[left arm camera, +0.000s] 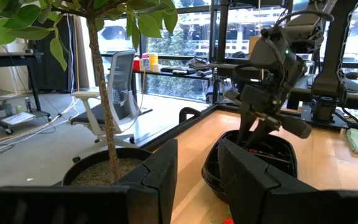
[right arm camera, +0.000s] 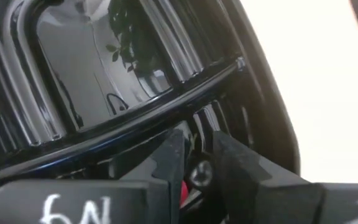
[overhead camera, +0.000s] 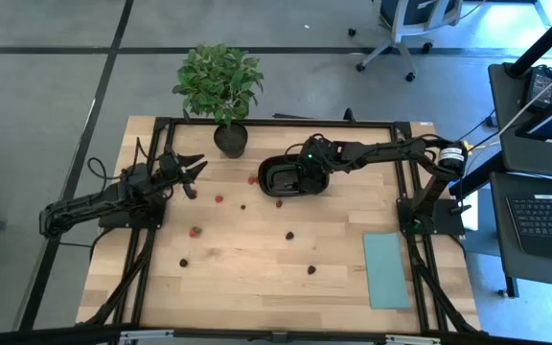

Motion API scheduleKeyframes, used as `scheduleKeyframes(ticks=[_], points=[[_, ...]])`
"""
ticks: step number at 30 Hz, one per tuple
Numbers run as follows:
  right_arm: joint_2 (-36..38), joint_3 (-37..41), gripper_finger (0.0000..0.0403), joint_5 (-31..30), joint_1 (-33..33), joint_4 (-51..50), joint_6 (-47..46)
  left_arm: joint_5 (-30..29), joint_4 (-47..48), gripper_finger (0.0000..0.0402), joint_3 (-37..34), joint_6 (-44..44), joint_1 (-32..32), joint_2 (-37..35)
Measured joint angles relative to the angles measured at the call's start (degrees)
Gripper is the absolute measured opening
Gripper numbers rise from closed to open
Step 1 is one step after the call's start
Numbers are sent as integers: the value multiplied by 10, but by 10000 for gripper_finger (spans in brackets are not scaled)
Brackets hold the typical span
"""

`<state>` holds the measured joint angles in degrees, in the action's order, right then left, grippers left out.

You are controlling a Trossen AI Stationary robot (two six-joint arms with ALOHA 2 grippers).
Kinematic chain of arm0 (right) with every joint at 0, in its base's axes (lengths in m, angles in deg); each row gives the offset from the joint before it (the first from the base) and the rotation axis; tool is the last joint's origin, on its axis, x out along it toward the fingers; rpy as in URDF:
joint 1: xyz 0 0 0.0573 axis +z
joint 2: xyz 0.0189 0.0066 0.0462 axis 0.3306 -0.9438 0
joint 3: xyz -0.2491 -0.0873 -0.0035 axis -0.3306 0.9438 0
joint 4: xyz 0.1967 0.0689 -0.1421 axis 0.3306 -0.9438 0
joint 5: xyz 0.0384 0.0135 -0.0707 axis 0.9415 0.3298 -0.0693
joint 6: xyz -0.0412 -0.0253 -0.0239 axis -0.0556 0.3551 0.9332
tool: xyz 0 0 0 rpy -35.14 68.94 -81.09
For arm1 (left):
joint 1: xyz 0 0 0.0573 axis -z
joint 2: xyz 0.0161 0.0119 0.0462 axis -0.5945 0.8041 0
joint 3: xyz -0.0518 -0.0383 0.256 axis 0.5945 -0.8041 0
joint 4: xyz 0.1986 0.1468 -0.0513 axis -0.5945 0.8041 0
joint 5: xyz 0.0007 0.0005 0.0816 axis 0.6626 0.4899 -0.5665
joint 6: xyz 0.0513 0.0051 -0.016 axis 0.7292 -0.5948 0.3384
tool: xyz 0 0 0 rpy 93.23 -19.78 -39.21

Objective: Pick and placing Produce into tupperware
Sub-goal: Put the top blackberry into the black container

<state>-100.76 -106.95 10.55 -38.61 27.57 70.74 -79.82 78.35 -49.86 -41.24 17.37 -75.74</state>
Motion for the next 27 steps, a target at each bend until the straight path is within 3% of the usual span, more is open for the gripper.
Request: scheduleKeyframes(ticks=[7,11,18,27], points=[[27,-36,91,-9,27,-62,-15,0,0,110,0,0,0,0],[48,-37,91,-1,71,-63,-10,0,0,110,0,0,0,0],[57,-37,91,74,165,-46,7,0,0,110,0,0,0,0],[57,-36,91,74,264,-2,15,0,0,110,0,0,0,0]])
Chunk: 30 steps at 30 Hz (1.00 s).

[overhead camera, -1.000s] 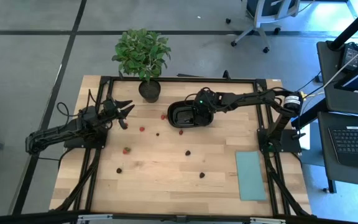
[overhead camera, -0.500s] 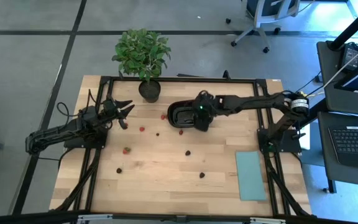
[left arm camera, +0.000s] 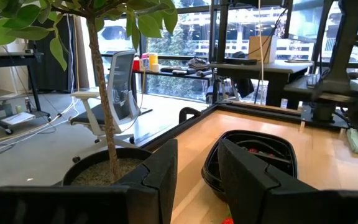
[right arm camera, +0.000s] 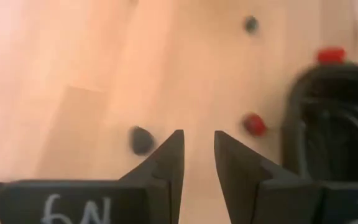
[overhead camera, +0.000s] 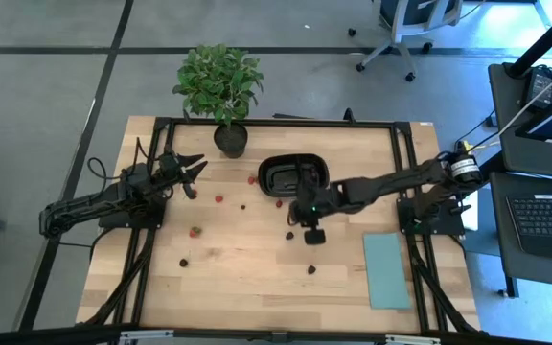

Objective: Pick and placing Produce into tupperware
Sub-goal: Put the top blackberry into the black container

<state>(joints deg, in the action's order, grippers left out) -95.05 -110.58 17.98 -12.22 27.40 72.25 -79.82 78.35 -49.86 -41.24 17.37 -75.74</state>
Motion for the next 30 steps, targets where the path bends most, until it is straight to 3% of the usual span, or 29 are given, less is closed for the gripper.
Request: scheduleKeyframes(ticks=[11,22,30], points=[[-1,0,96,0,41,17,2,0,0,110,0,0,0,0],[-58,0,215,0,49,72,4,0,0,110,0,0,0,0],[-107,1,236,0,48,69,21,0,0,110,0,-1,0,0]])
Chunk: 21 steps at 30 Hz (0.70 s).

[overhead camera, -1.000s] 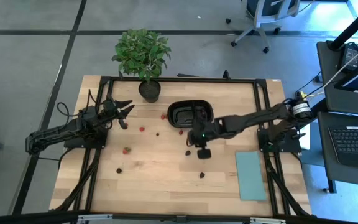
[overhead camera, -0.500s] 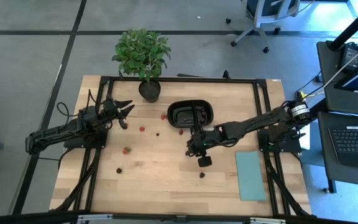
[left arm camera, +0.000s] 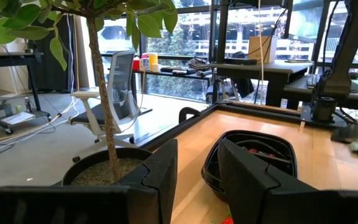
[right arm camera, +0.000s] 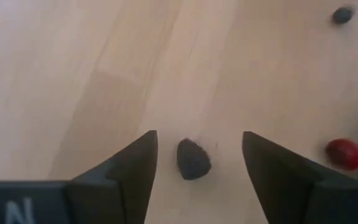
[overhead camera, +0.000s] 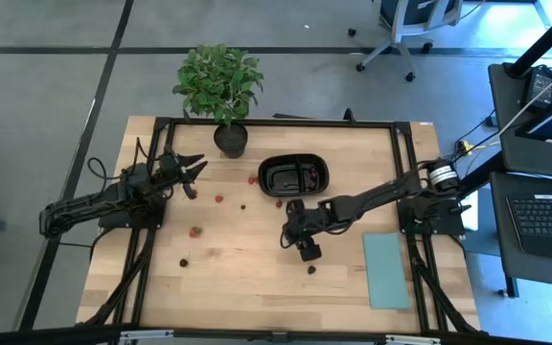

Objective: Pick and placing Produce into tupperware
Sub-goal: Put the top blackberry into the black container

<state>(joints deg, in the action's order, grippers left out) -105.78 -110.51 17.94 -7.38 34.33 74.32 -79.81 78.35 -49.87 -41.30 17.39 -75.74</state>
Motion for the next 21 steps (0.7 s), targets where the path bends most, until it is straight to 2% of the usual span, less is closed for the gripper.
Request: scheduleKeyframes(ticks=[12,16,21], points=[[-52,-1,232,0,-2,3,7,0,0,110,0,0,0,0],[-53,-1,204,2,-2,3,7,0,0,110,0,0,0,0],[-54,-1,150,6,-2,1,8,0,0,110,0,0,0,0]])
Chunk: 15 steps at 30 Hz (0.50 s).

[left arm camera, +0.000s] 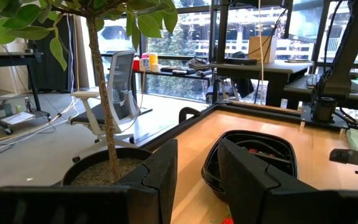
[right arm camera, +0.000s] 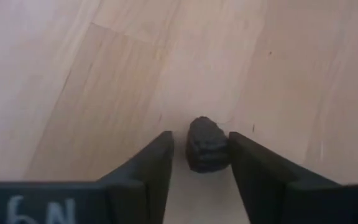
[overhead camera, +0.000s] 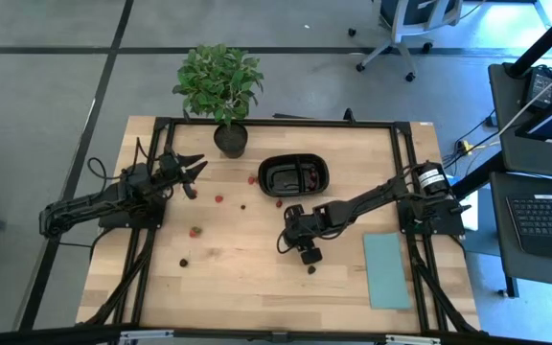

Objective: Pick and placing Produce into tupperware
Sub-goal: Put the top blackberry into the black container

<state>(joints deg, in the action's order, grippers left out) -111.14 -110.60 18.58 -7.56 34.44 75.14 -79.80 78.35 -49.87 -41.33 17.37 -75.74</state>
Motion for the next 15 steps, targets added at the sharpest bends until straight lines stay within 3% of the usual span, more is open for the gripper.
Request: scheduleKeyframes(ticks=[6,11,15], points=[[0,0,99,-2,0,1,1,0,0,110,0,0,0,0],[0,0,100,-14,0,2,2,0,0,110,0,0,0,0],[13,2,109,-74,-4,-13,19,0,0,110,0,0,0,0]])
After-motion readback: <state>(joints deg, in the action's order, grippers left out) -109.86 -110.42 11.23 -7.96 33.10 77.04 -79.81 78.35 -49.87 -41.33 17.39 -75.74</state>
